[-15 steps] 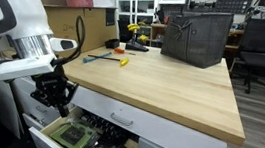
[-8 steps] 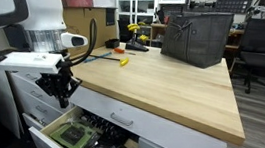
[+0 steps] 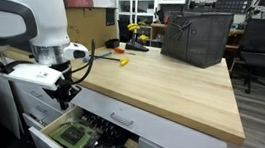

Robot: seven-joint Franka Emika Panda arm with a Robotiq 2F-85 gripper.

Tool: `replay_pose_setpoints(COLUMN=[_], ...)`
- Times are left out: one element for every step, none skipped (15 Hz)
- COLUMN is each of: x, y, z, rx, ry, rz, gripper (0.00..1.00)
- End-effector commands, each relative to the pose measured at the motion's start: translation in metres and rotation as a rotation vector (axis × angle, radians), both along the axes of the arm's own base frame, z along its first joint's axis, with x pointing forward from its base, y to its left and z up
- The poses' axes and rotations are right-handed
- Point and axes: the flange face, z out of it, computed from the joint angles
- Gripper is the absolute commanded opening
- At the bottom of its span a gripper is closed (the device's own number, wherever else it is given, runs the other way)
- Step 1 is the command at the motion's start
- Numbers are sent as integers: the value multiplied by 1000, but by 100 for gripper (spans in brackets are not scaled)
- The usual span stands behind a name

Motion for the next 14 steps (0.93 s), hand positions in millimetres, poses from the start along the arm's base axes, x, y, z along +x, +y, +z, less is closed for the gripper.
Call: replay_pose_setpoints(x=[1, 2, 2, 2, 2, 2, 2, 2, 2, 2, 2, 2, 2, 2], y=[1, 2, 2, 2, 2, 2, 2, 2, 2, 2, 2, 2, 2, 2], z=[-3, -4, -5, -5, -5, -5, -5, -5, -5, -5, -5, -5, -5, -5], rx=[4, 8, 9, 9, 9, 9, 9, 9, 9, 9, 9, 9, 9, 9], ry=[-2, -2, -2, -2, -2, -2, -2, -3, -3, -3, -3, -3, -3, -3], rz=[-10, -16, -19, -20, -20, -20, -20, -20, -20, -20, -20, -20, -20, -20], gripper=[9, 18, 25, 26, 26, 26, 26, 26, 26, 26, 26, 26, 26, 26])
